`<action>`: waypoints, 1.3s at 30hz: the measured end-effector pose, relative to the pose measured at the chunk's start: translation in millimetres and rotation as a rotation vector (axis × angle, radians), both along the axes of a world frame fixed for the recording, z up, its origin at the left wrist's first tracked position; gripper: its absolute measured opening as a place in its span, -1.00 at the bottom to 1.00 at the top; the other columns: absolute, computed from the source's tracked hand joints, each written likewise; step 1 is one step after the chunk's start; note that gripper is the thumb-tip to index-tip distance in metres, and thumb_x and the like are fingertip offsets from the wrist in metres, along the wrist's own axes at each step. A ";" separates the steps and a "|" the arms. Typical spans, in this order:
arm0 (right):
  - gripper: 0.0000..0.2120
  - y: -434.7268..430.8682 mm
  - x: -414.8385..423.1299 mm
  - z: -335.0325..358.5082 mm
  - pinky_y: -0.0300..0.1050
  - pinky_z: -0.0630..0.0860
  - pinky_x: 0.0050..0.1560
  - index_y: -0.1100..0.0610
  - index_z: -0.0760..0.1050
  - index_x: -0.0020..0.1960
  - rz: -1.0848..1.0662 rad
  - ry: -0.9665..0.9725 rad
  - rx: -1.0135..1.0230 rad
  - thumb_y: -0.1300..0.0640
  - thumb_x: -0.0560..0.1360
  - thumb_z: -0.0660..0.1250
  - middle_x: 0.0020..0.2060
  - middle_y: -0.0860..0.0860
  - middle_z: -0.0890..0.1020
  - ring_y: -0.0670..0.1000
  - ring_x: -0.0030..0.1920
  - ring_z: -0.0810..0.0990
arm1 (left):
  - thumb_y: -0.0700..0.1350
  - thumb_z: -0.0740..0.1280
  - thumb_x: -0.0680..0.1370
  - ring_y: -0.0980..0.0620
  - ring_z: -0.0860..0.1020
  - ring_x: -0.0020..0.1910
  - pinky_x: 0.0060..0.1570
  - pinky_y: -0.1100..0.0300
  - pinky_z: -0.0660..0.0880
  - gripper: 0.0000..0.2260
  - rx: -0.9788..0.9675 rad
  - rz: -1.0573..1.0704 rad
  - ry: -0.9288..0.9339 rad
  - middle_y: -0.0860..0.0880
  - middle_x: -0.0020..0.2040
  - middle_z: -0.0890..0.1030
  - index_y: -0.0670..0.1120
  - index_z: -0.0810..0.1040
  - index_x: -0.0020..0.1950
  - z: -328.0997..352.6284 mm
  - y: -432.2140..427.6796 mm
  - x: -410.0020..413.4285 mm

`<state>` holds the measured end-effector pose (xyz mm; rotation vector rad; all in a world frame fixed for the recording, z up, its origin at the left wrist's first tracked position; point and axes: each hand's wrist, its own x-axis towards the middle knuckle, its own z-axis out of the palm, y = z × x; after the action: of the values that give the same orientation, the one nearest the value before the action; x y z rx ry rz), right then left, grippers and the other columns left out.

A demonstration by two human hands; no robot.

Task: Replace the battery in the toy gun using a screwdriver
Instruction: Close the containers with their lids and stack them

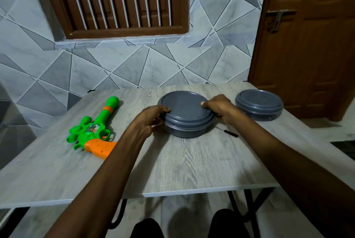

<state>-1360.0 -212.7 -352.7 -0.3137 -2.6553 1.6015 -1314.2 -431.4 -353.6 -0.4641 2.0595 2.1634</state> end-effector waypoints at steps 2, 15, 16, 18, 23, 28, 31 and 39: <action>-0.85 2.9 10.3 6.0 -0.25 0.35 -0.50 0.15 0.51 -0.20 -0.016 0.061 -0.100 0.11 0.48 0.41 -0.32 0.07 0.53 0.00 -0.40 0.44 | -0.09 0.43 0.46 -0.04 0.43 -0.06 -0.08 0.00 0.48 -0.80 0.026 -0.001 0.056 -0.02 -0.05 0.44 0.00 0.48 0.02 6.0 -1.3 4.1; -0.81 53.0 84.7 -40.1 -0.06 0.54 -0.11 0.15 0.58 -0.13 -0.035 0.208 0.585 0.02 0.45 0.43 -0.19 0.08 0.63 0.08 -0.13 0.59 | -0.05 0.41 0.46 -0.06 0.49 -0.07 -0.07 -0.05 0.54 -0.78 0.196 0.086 0.136 -0.10 -0.04 0.48 -0.04 0.50 0.07 5.6 -6.4 54.8; -0.79 54.0 85.4 -43.9 -0.08 0.51 -0.12 0.15 0.58 -0.09 -0.037 0.200 0.604 0.00 0.45 0.43 -0.17 0.07 0.62 0.08 -0.12 0.59 | -0.06 0.40 0.47 -0.06 0.49 -0.07 0.00 -0.08 0.53 -0.84 0.209 0.086 0.141 -0.09 -0.05 0.48 -0.04 0.51 0.01 3.9 -5.0 55.4; -0.79 54.3 81.2 -49.3 -0.11 0.48 -0.14 0.15 0.58 -0.08 -0.037 0.182 0.645 0.00 0.46 0.42 -0.14 0.08 0.62 0.09 -0.11 0.58 | -0.06 0.40 0.47 -0.07 0.50 -0.04 0.13 -0.13 0.50 -0.88 0.224 0.083 0.151 -0.09 -0.07 0.49 -0.02 0.52 -0.04 0.4 -3.2 53.5; -0.93 45.6 47.4 -51.6 -0.05 0.53 -0.12 0.15 0.55 -0.06 -0.052 0.103 0.609 0.15 0.50 0.35 -0.12 0.12 0.62 0.12 -0.11 0.59 | -0.02 0.41 0.45 -0.09 0.53 0.02 0.10 -0.11 0.52 -0.74 0.207 0.087 0.192 -0.09 0.00 0.54 -0.03 0.53 0.11 -2.7 -1.9 25.7; -0.85 26.0 -35.1 -32.7 0.03 0.53 -0.22 0.10 0.42 -0.12 -0.136 0.092 -0.025 0.31 0.54 0.17 -0.22 0.16 0.64 0.11 -0.26 0.59 | -0.02 0.36 0.47 -0.08 0.55 0.01 0.01 -0.07 0.57 -0.81 0.218 0.086 0.235 -0.07 0.00 0.56 -0.01 0.55 0.05 6.3 -10.6 -46.7; -0.75 9.5 -91.3 -14.4 -0.08 0.39 -0.37 0.09 0.42 0.07 -0.122 0.063 -0.242 0.36 0.54 0.07 -0.32 0.11 0.57 0.06 -0.40 0.54 | 0.02 0.39 0.40 -0.13 0.57 0.10 0.01 -0.07 0.59 -0.61 0.177 0.068 0.250 -0.11 0.12 0.61 -0.03 0.55 0.21 15.3 -26.7 -110.4; -0.58 -8.3 -169.5 26.0 -0.20 0.29 -0.42 0.01 0.33 0.22 -0.007 -0.075 -0.441 0.39 0.56 -0.07 -0.26 0.10 0.44 -0.02 -0.40 0.39 | -0.03 0.34 0.44 -0.17 0.58 0.19 0.28 -0.15 0.44 -0.69 0.239 -0.019 0.212 -0.08 0.11 0.67 -0.02 0.60 0.17 47.1 -47.7 -204.5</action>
<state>-1529.5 -221.1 -326.7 -0.3969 -2.3154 2.2039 -1518.8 -479.1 -306.5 -0.1955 1.8526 2.5004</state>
